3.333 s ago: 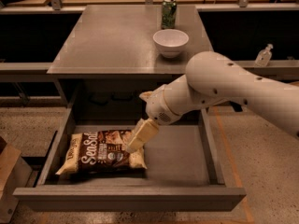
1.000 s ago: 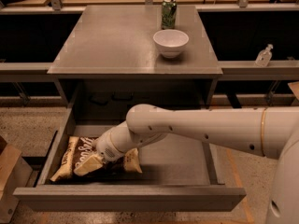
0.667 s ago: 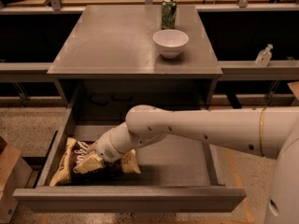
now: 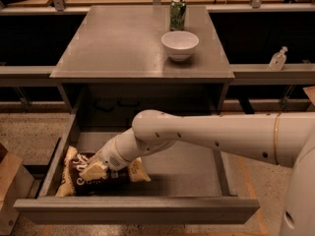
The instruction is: Pick brown chip bag from top drawer and place on counter
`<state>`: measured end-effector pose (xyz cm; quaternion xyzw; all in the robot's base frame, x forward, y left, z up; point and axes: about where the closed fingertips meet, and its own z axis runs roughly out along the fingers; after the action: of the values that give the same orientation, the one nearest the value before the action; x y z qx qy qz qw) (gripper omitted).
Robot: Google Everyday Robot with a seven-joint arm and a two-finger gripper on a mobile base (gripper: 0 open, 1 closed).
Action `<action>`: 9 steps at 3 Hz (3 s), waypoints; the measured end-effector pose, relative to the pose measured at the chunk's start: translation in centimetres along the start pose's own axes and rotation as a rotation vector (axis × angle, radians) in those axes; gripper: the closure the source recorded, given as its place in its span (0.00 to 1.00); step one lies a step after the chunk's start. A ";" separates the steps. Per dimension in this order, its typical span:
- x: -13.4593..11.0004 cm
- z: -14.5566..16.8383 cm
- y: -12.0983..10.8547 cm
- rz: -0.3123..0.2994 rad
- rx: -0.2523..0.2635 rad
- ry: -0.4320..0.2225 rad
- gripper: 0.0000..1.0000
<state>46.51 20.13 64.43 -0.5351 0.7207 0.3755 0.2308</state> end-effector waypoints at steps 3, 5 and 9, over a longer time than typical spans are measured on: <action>-0.2 -0.2 0.1 0.000 0.000 0.000 1.00; -0.2 -0.2 0.1 0.000 0.000 -0.001 1.00; -0.2 -0.2 0.1 -0.001 -0.001 0.000 0.28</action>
Offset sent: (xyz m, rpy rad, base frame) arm 0.0823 -0.1074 0.1997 0.5615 -0.1887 -0.1185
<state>46.48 20.17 64.75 -0.5354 0.7202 0.3761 0.2307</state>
